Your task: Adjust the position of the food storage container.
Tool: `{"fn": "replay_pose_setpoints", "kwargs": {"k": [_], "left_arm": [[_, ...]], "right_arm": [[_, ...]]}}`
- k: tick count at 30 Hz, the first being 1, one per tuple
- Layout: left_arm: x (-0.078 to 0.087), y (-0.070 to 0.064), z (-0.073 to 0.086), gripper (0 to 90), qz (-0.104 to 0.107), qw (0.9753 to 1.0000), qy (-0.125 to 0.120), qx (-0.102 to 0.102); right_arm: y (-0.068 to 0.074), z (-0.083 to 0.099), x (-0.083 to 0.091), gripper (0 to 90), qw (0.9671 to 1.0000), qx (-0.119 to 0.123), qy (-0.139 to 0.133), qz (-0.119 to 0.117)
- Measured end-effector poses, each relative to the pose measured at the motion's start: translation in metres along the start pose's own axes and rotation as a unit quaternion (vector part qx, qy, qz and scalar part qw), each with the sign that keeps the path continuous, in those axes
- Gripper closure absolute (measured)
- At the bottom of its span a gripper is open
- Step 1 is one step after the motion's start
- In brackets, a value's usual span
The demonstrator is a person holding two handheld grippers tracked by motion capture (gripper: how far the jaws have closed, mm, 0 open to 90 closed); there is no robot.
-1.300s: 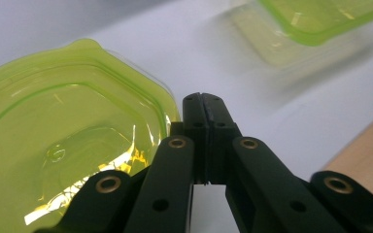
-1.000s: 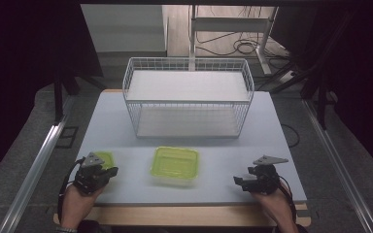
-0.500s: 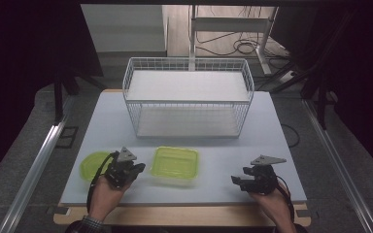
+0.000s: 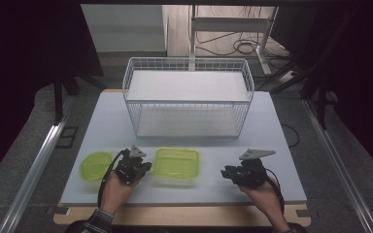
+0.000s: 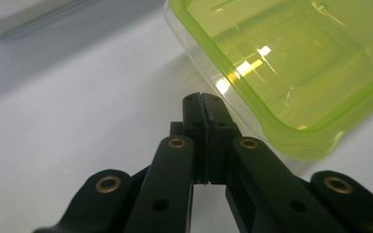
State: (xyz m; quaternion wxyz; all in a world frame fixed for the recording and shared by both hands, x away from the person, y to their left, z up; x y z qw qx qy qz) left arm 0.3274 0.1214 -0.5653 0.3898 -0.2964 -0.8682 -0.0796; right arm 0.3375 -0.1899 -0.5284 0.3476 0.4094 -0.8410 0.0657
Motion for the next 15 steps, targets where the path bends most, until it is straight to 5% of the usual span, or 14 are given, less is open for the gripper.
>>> {"fn": "replay_pose_setpoints", "kwargs": {"k": [9, 15], "left_arm": [[0.001, -0.027, 0.006, 89.7, 0.039, 0.9992, -0.004, -0.005], [0.0, -0.043, 0.006, 89.4, 0.059, 0.9981, -0.005, -0.019]], "right_arm": [[-0.01, -0.016, -0.01, 69.6, 1.0, 0.001, 0.002, 0.004], [-0.008, -0.006, -0.009, 68.4, 0.9999, 0.004, 0.008, 0.014]]}}
Point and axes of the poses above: each handheld gripper's, and its own axes: x roughly backward along the jaws, z roughly out of its underside, y roughly to its left, the point moved 7 cm from there along -x, roughly forward along the jaws, and after that the axes turned 3 degrees about -y, right-handed, at the moved point
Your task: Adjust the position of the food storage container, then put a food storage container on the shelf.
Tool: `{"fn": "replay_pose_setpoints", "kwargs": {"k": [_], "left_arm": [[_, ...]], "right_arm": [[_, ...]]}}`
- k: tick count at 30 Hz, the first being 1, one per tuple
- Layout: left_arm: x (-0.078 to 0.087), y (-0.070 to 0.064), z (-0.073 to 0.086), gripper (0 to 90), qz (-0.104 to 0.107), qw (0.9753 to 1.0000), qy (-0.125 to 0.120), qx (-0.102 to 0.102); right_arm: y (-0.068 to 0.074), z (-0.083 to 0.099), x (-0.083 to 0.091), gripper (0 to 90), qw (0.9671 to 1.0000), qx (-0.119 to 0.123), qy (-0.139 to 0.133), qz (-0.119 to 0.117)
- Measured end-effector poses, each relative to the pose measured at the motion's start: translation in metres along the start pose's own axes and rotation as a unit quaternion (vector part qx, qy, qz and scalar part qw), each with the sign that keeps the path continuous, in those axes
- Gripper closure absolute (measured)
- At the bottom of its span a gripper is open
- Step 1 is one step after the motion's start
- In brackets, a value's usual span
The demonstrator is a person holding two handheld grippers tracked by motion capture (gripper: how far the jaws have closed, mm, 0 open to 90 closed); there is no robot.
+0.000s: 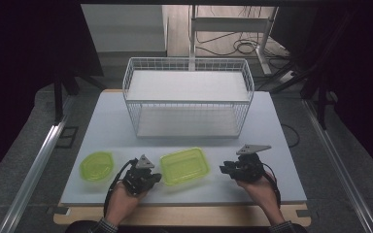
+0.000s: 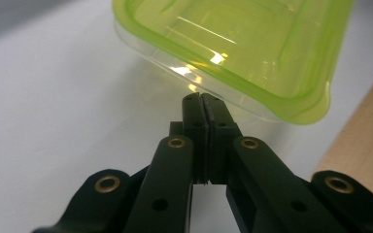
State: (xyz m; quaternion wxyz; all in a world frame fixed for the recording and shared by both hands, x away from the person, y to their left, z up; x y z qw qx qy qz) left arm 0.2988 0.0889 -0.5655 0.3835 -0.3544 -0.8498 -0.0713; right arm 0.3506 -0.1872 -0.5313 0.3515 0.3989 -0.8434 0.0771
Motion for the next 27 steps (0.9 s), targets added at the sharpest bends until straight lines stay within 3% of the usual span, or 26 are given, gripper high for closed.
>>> {"fn": "replay_pose_setpoints", "kwargs": {"k": [5, 7, 8, 11, 15, 20, 27], "left_arm": [[0.007, 0.002, 0.003, 84.3, -0.015, 0.9997, -0.015, -0.011], [0.01, 0.004, 0.004, 74.4, -0.025, 0.9994, -0.022, -0.015], [0.016, 0.008, 0.007, 66.9, -0.04, 0.9985, -0.035, -0.015], [0.024, 0.013, 0.015, 44.9, -0.056, 0.9974, -0.046, -0.002], [0.03, 0.016, 0.025, 26.4, -0.071, 0.9962, -0.051, 0.006], [0.03, 0.01, 0.029, 13.0, -0.065, 0.9964, -0.054, -0.004], [0.024, 0.003, 0.036, 6.5, -0.077, 0.9955, -0.041, -0.038]], "right_arm": [[0.002, 0.005, 0.001, 66.4, 0.9999, 0.011, 0.002, 0.008], [0.003, 0.007, 0.002, 64.9, 0.9998, 0.016, 0.004, 0.008], [0.003, 0.008, 0.002, 63.5, 0.9998, 0.017, 0.004, 0.01], [0.003, 0.009, 0.002, 58.3, 0.9997, 0.022, 0.003, 0.014], [0.001, 0.01, 0.002, 50.2, 0.9998, 0.013, 0.001, 0.014], [0.0, 0.007, 0.001, 40.9, 0.9999, 0.003, -0.007, 0.008], [-0.004, -0.001, -0.001, 35.3, 0.9991, -0.039, -0.014, -0.01]]}}
Point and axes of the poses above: each handheld gripper's, and its own axes: x roughly backward along the jaws, z roughly out of its underside, y roughly to its left, the point moved 7 cm from there along -x, roughly forward along the jaws, and after that the axes turned 3 degrees about -y, right-handed, at the moved point
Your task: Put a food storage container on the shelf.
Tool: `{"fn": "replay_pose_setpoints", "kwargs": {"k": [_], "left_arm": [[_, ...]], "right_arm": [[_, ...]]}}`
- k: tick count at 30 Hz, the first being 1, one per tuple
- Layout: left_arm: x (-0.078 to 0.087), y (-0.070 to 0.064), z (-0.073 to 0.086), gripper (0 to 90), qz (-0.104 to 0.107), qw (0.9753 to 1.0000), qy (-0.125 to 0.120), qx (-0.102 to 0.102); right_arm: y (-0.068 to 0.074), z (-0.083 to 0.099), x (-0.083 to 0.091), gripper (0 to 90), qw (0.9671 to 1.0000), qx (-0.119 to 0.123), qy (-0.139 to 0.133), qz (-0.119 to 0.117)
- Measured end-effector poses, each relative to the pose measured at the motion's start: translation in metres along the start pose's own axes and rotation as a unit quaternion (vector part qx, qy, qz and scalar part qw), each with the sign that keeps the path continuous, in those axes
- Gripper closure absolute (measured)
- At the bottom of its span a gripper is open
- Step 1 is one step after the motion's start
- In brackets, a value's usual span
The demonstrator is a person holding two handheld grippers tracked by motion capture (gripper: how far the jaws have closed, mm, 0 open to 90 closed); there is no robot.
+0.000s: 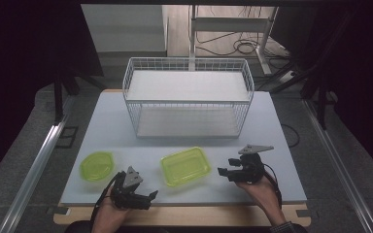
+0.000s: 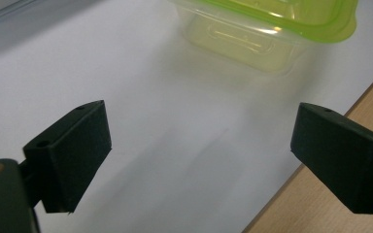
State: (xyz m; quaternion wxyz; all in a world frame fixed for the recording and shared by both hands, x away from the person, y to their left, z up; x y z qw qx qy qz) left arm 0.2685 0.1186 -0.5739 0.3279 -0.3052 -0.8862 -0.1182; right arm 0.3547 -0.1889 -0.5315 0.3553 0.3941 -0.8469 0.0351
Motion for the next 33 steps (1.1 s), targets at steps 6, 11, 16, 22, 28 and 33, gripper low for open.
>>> {"fn": "replay_pose_setpoints", "kwargs": {"k": [6, 11, 16, 22, 28, 33], "left_arm": [[0.001, 0.0, 0.002, 4.8, -0.002, 1.0, -0.005, -0.003], [0.0, 0.0, 0.005, 3.7, -0.003, 1.0, -0.007, -0.005], [-0.001, 0.001, 0.007, 3.0, -0.006, 0.9999, -0.004, -0.013], [-0.001, 0.002, 0.008, 2.9, -0.007, 0.9998, -0.002, -0.021], [-0.001, 0.001, 0.008, 2.9, -0.007, 0.9997, 0.0, -0.025], [-0.002, 0.001, 0.008, 2.9, -0.009, 0.9996, 0.001, -0.028]], "right_arm": [[0.0, -0.015, -0.008, 40.2, 0.9978, -0.047, -0.011, -0.045], [-0.001, -0.025, -0.025, 46.6, 0.9952, -0.074, 0.002, -0.063], [0.0, -0.032, -0.041, 50.2, 0.9925, -0.094, 0.012, -0.077], [-0.002, -0.034, -0.062, 57.6, 0.9858, -0.131, 0.034, -0.099], [0.0, -0.032, -0.071, 68.6, 0.9783, -0.16, 0.055, -0.119], [0.0, -0.034, -0.068, 78.1, 0.971, -0.187, 0.06, -0.137]]}}
Point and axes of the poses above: each handheld gripper's, and its own axes: x roughly backward along the jaws, z roughly out of its underside, y roughly to its left, the point moved 7 cm from there along -x, roughly forward along the jaws, and after that the axes turned 3 degrees about -y, right-handed, at the moved point
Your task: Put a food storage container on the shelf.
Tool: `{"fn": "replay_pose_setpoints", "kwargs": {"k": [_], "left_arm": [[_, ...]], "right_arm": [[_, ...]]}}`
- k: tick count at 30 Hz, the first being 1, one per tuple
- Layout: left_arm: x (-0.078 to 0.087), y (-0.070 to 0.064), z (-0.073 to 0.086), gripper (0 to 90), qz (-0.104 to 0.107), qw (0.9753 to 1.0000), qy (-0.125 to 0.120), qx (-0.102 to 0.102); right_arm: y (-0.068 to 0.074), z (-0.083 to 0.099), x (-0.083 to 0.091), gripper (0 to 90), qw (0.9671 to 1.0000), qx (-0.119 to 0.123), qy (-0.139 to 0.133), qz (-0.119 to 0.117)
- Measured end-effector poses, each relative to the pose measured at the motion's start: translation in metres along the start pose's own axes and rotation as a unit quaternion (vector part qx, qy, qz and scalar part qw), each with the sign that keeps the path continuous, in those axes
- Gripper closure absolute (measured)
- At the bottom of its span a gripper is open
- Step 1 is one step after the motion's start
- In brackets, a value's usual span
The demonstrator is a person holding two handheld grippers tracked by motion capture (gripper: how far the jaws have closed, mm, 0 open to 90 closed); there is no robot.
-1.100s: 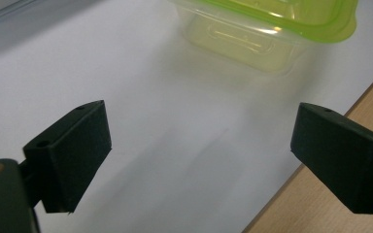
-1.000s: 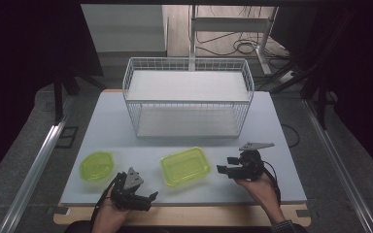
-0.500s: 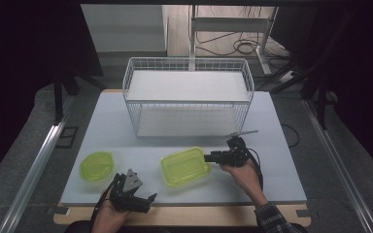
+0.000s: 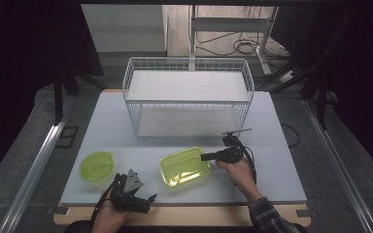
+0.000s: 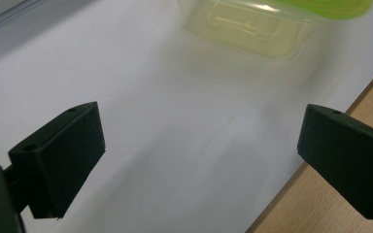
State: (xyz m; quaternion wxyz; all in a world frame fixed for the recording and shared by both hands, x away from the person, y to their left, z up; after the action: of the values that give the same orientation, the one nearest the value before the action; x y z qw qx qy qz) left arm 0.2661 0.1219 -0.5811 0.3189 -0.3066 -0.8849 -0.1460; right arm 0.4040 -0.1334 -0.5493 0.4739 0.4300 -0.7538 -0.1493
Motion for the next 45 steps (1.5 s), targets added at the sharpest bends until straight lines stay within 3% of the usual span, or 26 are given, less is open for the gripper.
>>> {"fn": "replay_pose_setpoints", "kwargs": {"k": [2, 8, 11, 16, 22, 45], "left_arm": [[0.0, 0.0, 0.0, 2.9, 0.0, 1.0, 0.0, 0.0], [0.001, 0.001, 0.0, 2.9, 0.001, 1.0, -0.004, 0.003], [0.001, 0.001, -0.001, 2.7, 0.004, 0.9999, -0.009, 0.007], [0.002, 0.002, -0.002, 2.6, 0.013, 0.9995, -0.019, 0.019], [0.001, 0.002, -0.002, 2.5, 0.015, 0.9995, -0.017, 0.02], [-0.001, 0.001, 0.001, 2.5, 0.019, 0.9997, -0.006, 0.016]], "right_arm": [[0.002, 0.0, 0.002, 79.7, 0.9998, -0.013, -0.001, -0.014], [0.008, -0.002, 0.008, 80.1, 0.9999, -0.008, -0.011, -0.009], [0.014, -0.005, 0.015, 80.1, 0.9993, -0.013, -0.023, -0.025], [0.024, -0.01, 0.027, 80.0, 0.9986, -0.009, -0.039, -0.033], [0.029, -0.017, 0.039, 80.0, 0.9975, -0.015, -0.056, -0.04], [0.059, -0.057, 0.084, 79.9, 0.9946, 0.006, -0.096, -0.039]]}}
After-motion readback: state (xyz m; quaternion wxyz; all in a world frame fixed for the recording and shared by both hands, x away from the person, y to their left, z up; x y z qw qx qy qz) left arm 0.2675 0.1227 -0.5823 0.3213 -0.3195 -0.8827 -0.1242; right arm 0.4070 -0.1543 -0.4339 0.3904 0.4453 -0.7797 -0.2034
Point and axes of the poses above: each handheld gripper's, and its own axes: x roughly backward along the jaws, z roughly out of its underside, y roughly to its left, the point moved 7 cm from there along -x, roughly forward along the jaws, and after that the axes turned 3 degrees about -y, right-handed, at the moved point
